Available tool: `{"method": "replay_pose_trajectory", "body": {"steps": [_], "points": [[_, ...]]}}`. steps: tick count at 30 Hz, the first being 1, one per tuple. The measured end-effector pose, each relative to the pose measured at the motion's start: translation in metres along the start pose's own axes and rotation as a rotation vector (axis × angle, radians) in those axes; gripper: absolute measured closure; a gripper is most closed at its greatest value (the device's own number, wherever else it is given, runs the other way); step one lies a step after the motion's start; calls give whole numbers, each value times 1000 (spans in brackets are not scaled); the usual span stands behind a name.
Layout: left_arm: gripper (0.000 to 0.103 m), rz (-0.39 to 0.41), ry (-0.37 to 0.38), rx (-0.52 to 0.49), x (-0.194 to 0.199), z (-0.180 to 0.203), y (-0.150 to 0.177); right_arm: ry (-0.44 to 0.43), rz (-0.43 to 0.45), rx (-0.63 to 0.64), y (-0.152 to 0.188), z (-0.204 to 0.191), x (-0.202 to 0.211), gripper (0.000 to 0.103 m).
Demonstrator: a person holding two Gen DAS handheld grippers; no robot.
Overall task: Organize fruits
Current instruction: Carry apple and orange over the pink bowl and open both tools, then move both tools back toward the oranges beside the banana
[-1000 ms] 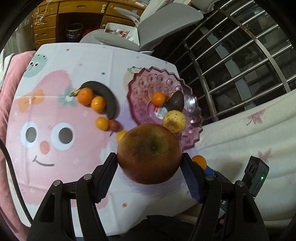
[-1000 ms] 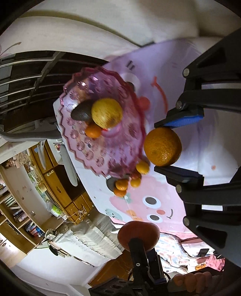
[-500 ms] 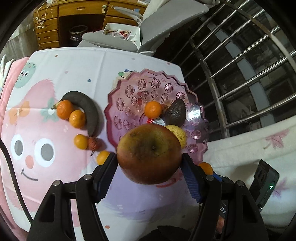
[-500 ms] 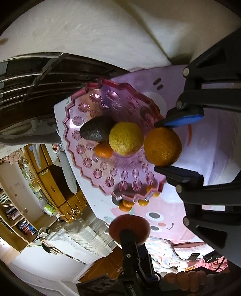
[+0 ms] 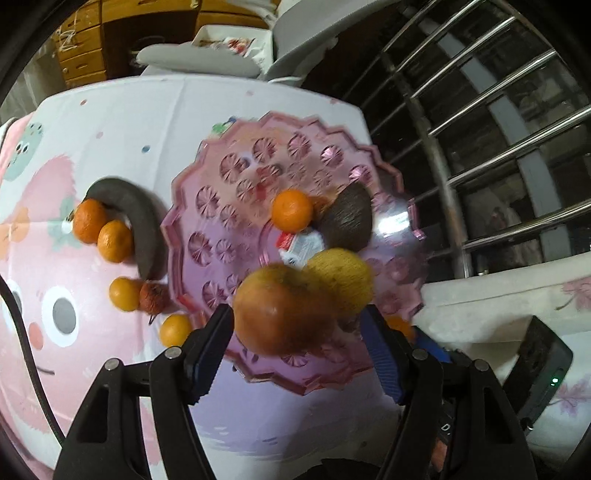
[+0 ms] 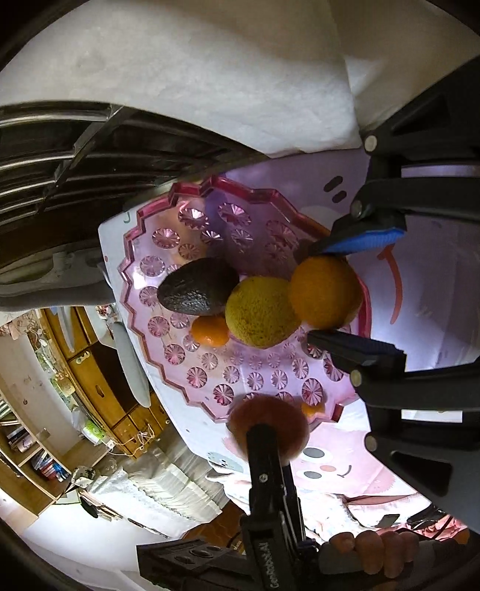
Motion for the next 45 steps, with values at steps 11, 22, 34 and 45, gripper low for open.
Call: {"method": "replay_pose_trajectory", "body": {"steps": [11, 22, 34, 45], "points": [[24, 19, -45, 14, 17, -13, 5, -5, 7, -32, 5, -2, 6, 56], [24, 12, -57, 55, 35, -47, 36, -32, -12, -124, 22, -10, 10, 55], [24, -22, -97, 36, 72, -111, 85, -22, -37, -264, 67, -41, 17, 55], [24, -51, -104, -72, 121, -184, 99, 27, 6, -422, 120, -104, 15, 55]]}}
Point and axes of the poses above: each gripper's, at about its wrist camera, not at the fingertips, and x roughly against the way its jaws point, z to its right, y to its underside, the point moved 5 cm from there along -x, roughly the way its jaws point, and after that the axes turned 3 degrees about x, right-handed, at the moved point
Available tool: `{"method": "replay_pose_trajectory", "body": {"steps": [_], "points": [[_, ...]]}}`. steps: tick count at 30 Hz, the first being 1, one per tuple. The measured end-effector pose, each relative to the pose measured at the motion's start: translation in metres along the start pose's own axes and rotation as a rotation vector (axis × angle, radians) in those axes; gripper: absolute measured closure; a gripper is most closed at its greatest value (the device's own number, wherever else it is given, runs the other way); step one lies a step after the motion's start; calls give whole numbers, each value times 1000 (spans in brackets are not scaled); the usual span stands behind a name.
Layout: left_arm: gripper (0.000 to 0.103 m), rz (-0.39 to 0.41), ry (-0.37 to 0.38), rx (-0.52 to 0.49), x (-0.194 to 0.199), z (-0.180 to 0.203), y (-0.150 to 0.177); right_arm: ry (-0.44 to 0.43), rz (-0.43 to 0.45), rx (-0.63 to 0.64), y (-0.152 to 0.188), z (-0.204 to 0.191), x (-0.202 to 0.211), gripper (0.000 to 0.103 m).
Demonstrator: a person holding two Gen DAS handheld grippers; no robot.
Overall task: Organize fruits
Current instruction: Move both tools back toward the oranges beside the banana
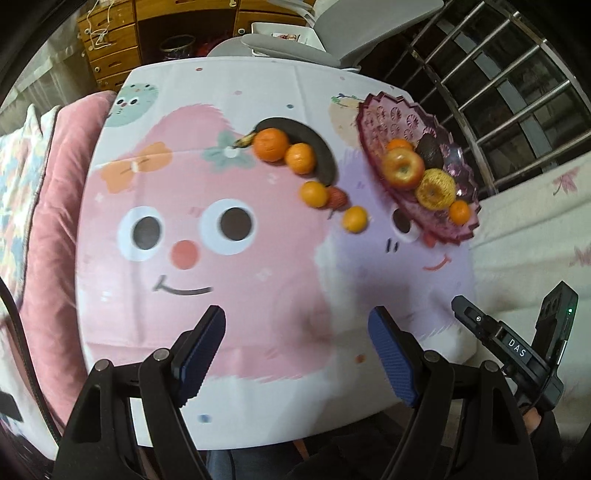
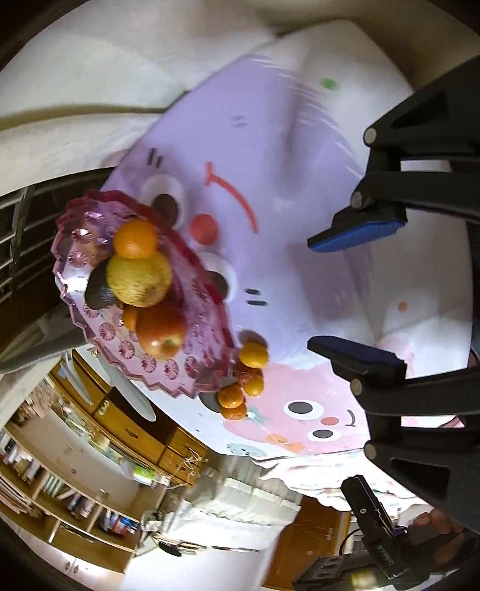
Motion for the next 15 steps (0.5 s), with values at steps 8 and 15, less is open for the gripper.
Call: {"method": "replay_pose_trajectory", "body": {"steps": [8, 15], "points": [[24, -4, -7, -100, 15, -48, -2, 36, 36, -33, 47, -41, -8, 55], [24, 8, -14, -167, 21, -67, -13, 89, 76, -7, 63, -65, -10, 55]]}}
Point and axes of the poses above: each gripper's, at about its wrist camera, not at the fingertips, and x roughly against the way its jaws point, z to its right, y to its underside, the point moved 5 cm from there along -x, roughly the way its jaws point, and after that the axes turned 3 degrees about x, right-handed, at the moved point
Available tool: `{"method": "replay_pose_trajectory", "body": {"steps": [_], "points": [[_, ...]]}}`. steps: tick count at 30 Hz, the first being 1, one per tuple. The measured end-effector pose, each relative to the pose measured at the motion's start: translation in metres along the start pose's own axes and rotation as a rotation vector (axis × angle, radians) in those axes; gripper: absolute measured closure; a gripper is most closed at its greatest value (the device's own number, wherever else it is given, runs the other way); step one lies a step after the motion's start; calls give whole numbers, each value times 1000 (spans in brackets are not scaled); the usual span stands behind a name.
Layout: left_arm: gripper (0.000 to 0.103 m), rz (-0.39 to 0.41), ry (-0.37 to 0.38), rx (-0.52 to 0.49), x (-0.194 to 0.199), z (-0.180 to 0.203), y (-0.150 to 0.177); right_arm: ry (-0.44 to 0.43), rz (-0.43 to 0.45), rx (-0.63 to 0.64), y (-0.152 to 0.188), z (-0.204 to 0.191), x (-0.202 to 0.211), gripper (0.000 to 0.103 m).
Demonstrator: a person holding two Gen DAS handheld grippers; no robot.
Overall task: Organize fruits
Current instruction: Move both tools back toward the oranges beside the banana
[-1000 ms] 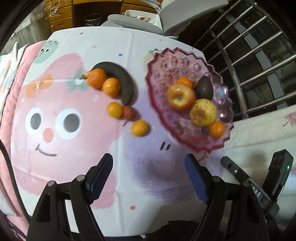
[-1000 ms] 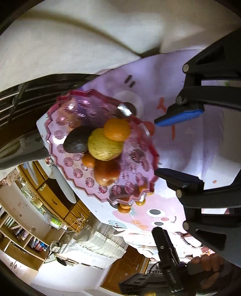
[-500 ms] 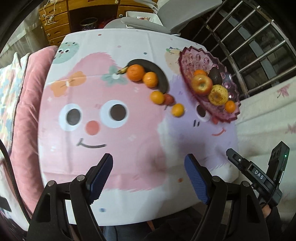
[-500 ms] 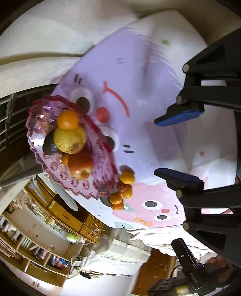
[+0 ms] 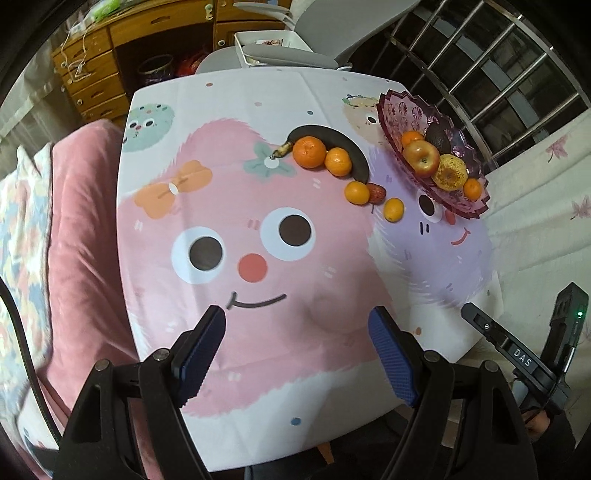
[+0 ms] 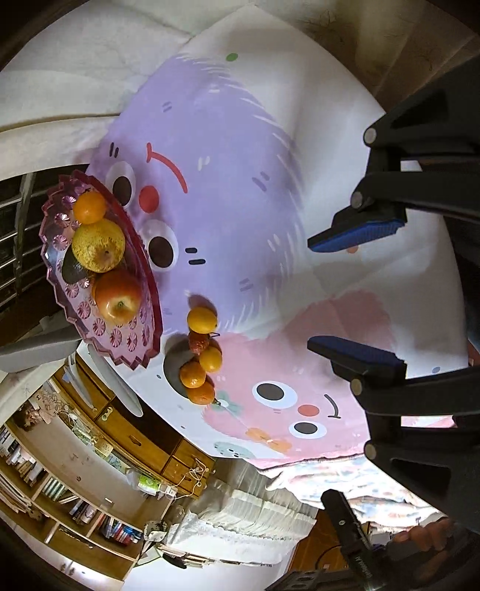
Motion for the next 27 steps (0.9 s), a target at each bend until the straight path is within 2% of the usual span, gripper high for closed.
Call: {"method": "replay_pose_trajectory", "body": {"steps": [12, 22, 27], "points": [[24, 37, -32, -44, -2, -4, -37, 85, 45, 168, -11, -24, -13, 55], [24, 11, -43, -39, -33, 4, -94, 191, 71, 441, -38, -48, -45, 55], [24, -10, -31, -30, -61, 10, -123, 209, 90, 568, -48, -54, -61, 56]]}}
Point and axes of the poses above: each gripper's, at about its wrist camera, not at the fingertips, and x roughly against the way its jaws point, z to its right, y to its underside, the point moved 5 cm from there along -x, roughly the way its jaws point, and after that the axes turned 3 degrees about x, right-handed, at the moved point
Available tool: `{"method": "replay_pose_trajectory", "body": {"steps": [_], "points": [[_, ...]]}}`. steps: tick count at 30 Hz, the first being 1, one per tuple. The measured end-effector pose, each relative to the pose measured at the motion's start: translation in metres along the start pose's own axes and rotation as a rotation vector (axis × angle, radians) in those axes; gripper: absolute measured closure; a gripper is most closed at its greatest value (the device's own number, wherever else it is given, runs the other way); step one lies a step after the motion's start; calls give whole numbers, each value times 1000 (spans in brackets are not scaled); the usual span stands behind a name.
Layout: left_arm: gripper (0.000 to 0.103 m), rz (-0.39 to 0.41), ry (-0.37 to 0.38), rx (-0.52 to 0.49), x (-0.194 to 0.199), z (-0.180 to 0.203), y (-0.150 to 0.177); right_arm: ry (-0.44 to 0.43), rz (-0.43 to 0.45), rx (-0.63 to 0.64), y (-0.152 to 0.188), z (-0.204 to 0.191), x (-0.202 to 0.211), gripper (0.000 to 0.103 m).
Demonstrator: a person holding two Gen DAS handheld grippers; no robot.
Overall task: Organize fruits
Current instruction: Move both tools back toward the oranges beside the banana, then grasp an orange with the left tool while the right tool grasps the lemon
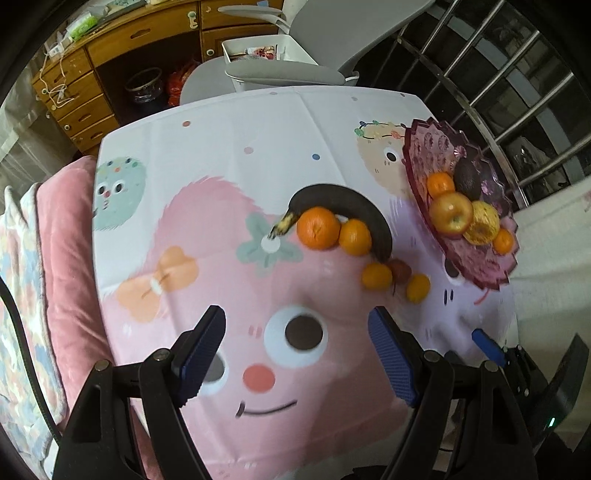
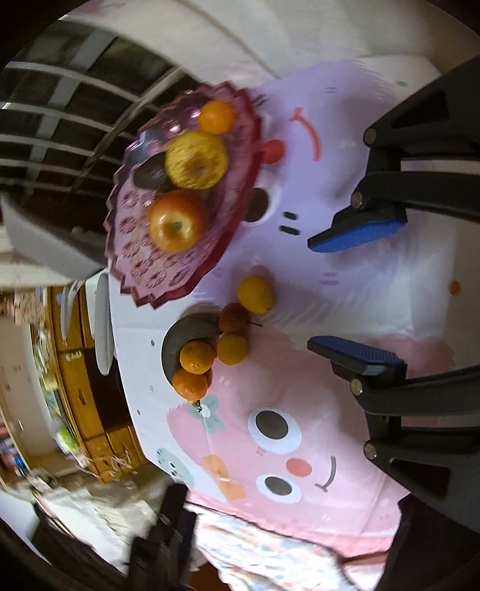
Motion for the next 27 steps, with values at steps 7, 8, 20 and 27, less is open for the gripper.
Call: {"method": "replay_pose_trajectory", "body": {"steps": [7, 8, 20, 27], "points": [[25, -32, 28, 24, -47, 10, -26, 18, 22, 100, -13, -4, -24, 56], [25, -30, 36, 34, -52, 11, -29, 13, 28, 107, -15, -4, -27, 56], [38, -11, 134, 179, -109, 0, -45, 4, 43, 109, -24, -3, -63, 56], [39, 15, 172, 215, -125, -1, -48, -14, 29, 92, -23, -3, -75, 60]]}}
Point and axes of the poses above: each gripper's, at about its wrist camera, not at the fingertips, and x roughly against the way its jaws point, z to its right, y to its underside, the point moved 5 cm from there along -x, roughly the way its jaws point, and after that the axes turned 3 degrees about x, right-handed, at the moved point
